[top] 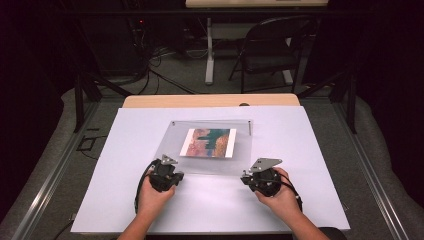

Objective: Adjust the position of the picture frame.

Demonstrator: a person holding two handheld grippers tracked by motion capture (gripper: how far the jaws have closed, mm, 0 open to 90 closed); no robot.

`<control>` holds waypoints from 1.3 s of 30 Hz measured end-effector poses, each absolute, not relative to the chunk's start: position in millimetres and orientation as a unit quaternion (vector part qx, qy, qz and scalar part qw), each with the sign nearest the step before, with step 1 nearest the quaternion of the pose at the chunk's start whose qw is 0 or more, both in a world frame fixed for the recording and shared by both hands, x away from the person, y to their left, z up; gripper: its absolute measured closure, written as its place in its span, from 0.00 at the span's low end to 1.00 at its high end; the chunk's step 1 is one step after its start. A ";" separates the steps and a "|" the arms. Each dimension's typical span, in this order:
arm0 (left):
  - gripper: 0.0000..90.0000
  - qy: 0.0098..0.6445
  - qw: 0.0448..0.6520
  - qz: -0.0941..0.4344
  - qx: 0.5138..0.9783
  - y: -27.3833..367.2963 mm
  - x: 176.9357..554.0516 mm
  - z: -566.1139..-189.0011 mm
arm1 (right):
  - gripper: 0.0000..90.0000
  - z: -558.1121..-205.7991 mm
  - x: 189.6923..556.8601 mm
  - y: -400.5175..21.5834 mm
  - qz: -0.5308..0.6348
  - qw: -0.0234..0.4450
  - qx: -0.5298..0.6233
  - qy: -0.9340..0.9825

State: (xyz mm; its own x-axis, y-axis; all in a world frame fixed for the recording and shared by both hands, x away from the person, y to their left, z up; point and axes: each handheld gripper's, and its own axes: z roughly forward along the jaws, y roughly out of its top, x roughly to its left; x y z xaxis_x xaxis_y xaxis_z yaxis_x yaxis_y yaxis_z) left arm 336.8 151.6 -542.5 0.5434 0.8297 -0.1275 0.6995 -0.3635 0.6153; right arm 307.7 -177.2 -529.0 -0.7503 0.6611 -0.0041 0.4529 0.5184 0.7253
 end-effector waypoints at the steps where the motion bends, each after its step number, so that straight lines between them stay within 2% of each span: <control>1: 1.00 0.470 0.316 0.101 0.818 153.2 340.8 -541.6 | 0.95 -529.1 306.5 -175.9 0.373 0.140 0.322 0.859; 8: 1.00 0.494 0.291 0.102 0.813 154.1 375.4 -543.0 | 0.95 -534.9 291.8 -155.7 0.376 0.120 0.305 0.867; 13: 1.00 0.480 0.259 0.126 0.829 142.7 399.7 -537.5 | 0.95 -539.7 283.0 -141.9 0.380 0.103 0.292 0.871; 21: 1.00 0.484 0.256 0.138 0.826 131.0 420.2 -534.9 | 0.95 -539.1 287.8 -136.1 0.396 0.087 0.307 0.861; 24: 0.94 0.487 0.269 0.136 0.820 136.0 414.8 -536.9 | 0.95 -541.0 289.9 -132.5 0.400 0.078 0.305 0.860; 28: 0.92 0.485 0.274 0.143 0.818 148.1 399.3 -537.5 | 0.95 -542.7 292.3 -122.5 0.408 0.066 0.303 0.859; 34: 0.84 0.488 0.310 0.137 0.804 169.2 364.9 -534.2 | 0.94 -548.3 296.5 -100.4 0.406 0.051 0.295 0.864; 39: 0.79 0.472 0.321 0.135 0.810 172.8 335.4 -535.2 | 0.92 -554.1 297.7 -94.6 0.402 0.046 0.296 0.865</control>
